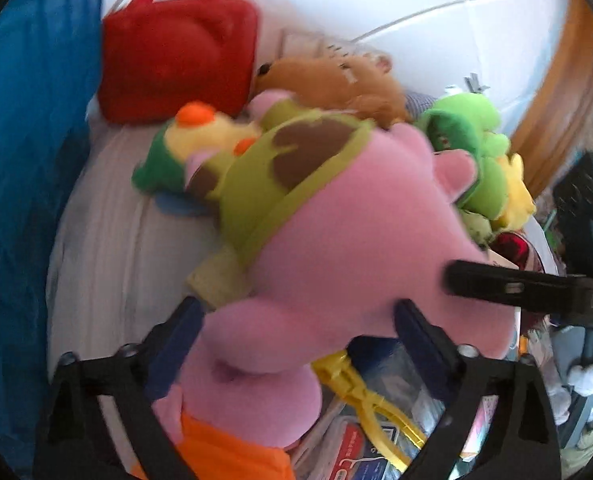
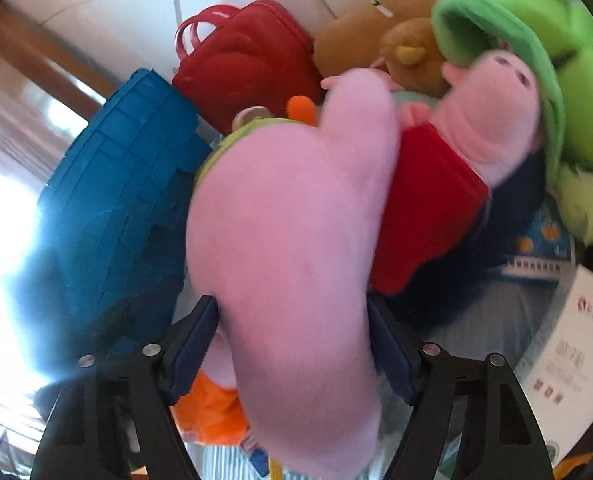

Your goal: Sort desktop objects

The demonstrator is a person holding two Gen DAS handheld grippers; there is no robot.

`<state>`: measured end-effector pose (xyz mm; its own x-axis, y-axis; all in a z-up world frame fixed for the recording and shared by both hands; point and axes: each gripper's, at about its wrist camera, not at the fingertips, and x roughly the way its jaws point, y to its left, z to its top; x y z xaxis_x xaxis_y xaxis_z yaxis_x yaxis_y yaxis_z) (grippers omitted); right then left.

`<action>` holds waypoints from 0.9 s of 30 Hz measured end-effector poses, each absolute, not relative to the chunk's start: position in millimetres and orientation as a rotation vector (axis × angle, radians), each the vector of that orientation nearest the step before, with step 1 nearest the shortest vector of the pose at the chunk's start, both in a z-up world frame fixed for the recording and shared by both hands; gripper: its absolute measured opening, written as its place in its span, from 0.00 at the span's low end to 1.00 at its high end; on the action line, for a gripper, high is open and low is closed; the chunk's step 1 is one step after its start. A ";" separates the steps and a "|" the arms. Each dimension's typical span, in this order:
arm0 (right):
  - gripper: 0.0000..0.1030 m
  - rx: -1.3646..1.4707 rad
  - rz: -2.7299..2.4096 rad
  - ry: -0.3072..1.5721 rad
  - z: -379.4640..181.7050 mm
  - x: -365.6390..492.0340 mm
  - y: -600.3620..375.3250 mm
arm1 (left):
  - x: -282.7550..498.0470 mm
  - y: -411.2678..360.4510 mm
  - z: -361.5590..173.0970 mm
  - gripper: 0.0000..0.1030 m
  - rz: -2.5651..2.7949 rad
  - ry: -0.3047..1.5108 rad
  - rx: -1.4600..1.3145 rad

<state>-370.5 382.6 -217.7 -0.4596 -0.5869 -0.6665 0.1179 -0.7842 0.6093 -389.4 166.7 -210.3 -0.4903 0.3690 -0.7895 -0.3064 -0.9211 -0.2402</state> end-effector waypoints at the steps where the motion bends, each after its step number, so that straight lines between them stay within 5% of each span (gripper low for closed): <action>1: 0.98 1.303 -2.264 -0.701 -216.9 -371.5 385.1 | -393.2 165.0 -216.3 1.00 2.401 -0.120 -1.333; 12: 1.00 1.323 -2.221 -0.684 -235.8 -428.7 368.7 | -427.3 186.2 -255.0 1.00 2.284 -0.110 -1.396; 16: 0.92 1.296 -2.233 -0.584 -240.1 -431.7 355.7 | -428.1 196.1 -256.4 0.75 2.308 -0.016 -1.350; 17: 0.91 1.275 -2.235 -0.580 -237.0 -430.2 355.6 | -424.9 199.6 -253.4 0.55 2.304 0.005 -1.335; 22: 0.79 1.220 -2.223 -0.604 -218.1 -425.5 362.7 | -417.8 204.7 -246.0 0.52 2.312 0.023 -1.330; 27: 0.81 1.336 -2.184 -0.546 -227.3 -428.6 361.7 | -412.5 202.3 -252.9 0.53 2.323 0.058 -1.379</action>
